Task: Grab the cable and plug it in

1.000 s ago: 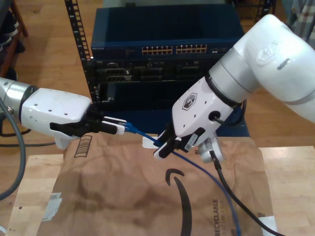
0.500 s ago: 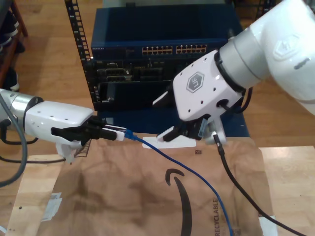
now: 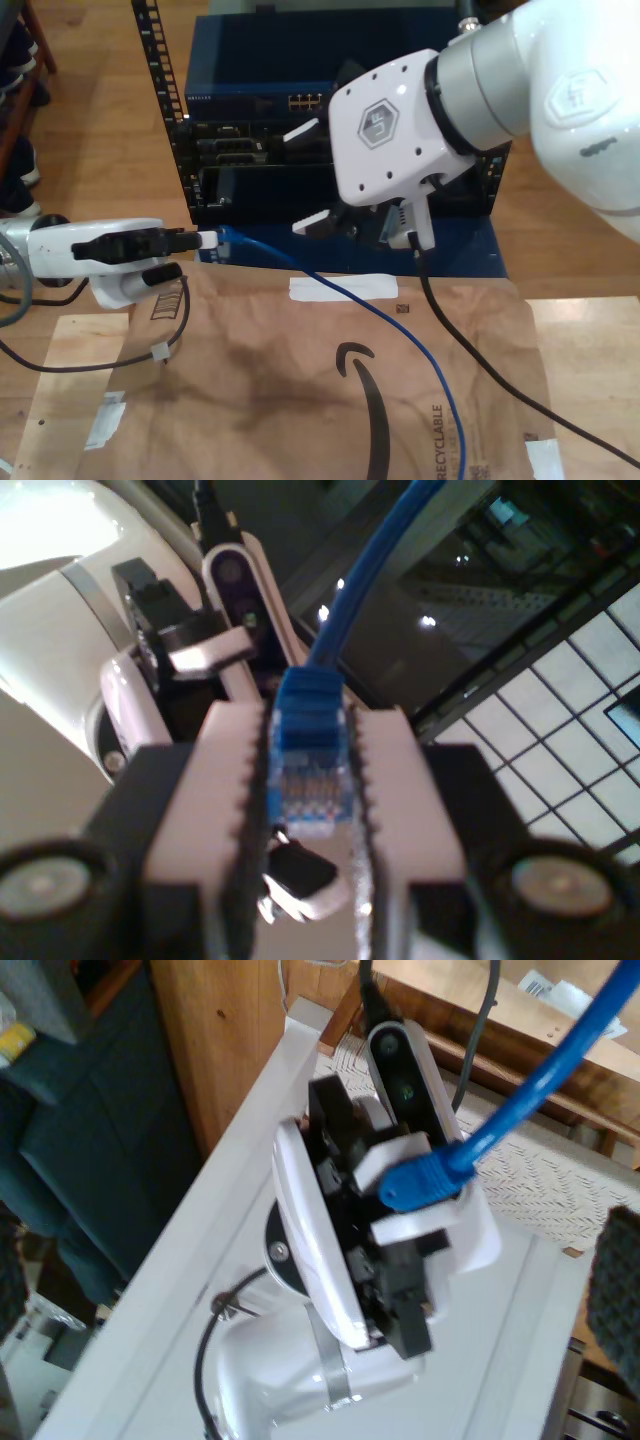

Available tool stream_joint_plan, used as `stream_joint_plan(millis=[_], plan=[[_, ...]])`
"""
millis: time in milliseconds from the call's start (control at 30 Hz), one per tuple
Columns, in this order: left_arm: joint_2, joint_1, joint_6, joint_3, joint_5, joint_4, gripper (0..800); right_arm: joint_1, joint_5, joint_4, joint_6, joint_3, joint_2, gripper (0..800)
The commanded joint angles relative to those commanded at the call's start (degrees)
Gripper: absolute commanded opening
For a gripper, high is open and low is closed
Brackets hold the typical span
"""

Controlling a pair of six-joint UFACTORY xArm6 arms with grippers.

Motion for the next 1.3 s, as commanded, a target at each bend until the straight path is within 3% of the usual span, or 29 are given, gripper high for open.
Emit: stream_joint_plan(millis=[433, 700, 1300], plan=[[0.79, 0.09, -1.58, -1.14, 2.02, -0.18, 3, 10.99, -17.76, -0.44, -1.49, 5.36, -0.26, 784], [0.7, 0.97, -1.58, -1.14, 2.81, -0.62, 7, 13.8, -26.37, -1.76, -2.37, 12.04, -0.97, 784], [0.44, 3.08, -1.58, 0.53, 6.15, -0.26, 16, 17.41, -27.69, -1.76, -2.29, 14.24, -6.42, 783]])
